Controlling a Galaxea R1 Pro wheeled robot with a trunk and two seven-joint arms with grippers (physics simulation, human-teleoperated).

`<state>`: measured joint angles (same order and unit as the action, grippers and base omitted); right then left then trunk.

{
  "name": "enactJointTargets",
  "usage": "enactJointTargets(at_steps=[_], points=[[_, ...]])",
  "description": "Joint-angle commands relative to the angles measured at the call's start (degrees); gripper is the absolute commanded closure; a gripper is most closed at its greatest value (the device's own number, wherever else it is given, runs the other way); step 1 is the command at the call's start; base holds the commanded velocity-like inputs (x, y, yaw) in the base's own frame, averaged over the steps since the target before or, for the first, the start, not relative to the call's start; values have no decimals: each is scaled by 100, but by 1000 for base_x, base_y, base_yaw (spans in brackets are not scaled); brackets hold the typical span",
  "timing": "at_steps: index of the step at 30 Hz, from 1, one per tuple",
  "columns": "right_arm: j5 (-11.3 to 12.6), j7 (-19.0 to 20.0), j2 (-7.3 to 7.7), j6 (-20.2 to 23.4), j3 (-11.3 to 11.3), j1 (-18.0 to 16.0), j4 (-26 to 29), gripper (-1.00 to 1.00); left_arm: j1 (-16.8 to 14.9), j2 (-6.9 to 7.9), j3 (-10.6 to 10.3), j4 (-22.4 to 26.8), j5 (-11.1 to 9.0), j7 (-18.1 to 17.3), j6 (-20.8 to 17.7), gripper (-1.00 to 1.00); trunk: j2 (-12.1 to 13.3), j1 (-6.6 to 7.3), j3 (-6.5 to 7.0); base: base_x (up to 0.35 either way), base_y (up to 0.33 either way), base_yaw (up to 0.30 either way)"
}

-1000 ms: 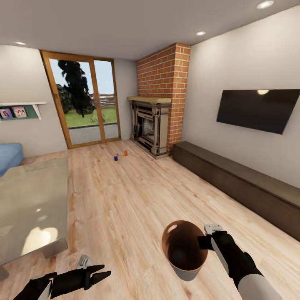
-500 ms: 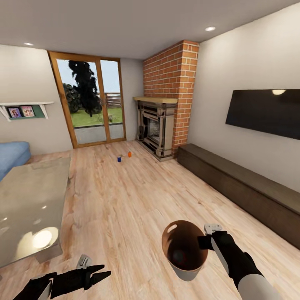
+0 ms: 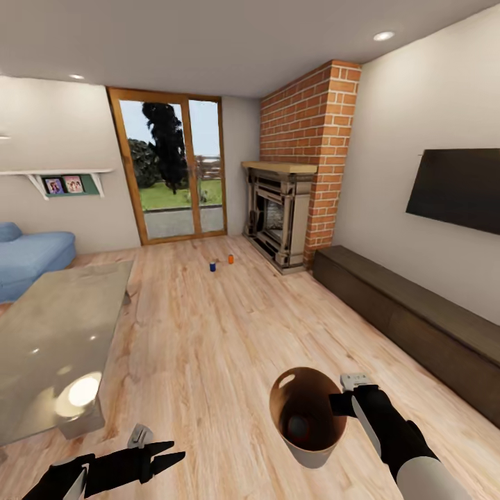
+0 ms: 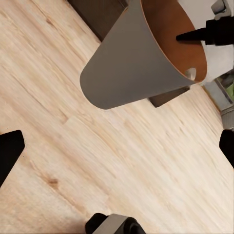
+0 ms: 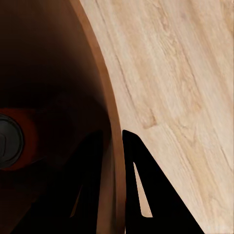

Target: Put the three can of soda from the living room inside the tash can in the kitchen.

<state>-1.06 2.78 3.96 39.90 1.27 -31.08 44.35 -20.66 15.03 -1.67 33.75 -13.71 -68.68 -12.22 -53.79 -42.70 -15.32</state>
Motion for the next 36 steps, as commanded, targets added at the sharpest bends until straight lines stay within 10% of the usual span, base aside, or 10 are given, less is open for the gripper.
enactJointTargets(at_steps=[1, 17, 36], points=[[53, 21, -1, 0, -3, -3, 3, 100, 0, 0, 0, 0, 0, 2, 0, -100, -1, 0, 1, 321, -179, 282], [53, 21, -7, 0, -3, -3, 3, 100, 0, 0, 0, 0, 0, -1, 0, -100, -1, 0, 1, 324, -172, 272], [53, 21, -9, 0, 1, -3, 3, 100, 0, 0, 0, 0, 0, -5, 0, -100, -1, 0, 1, 339, -115, 23]])
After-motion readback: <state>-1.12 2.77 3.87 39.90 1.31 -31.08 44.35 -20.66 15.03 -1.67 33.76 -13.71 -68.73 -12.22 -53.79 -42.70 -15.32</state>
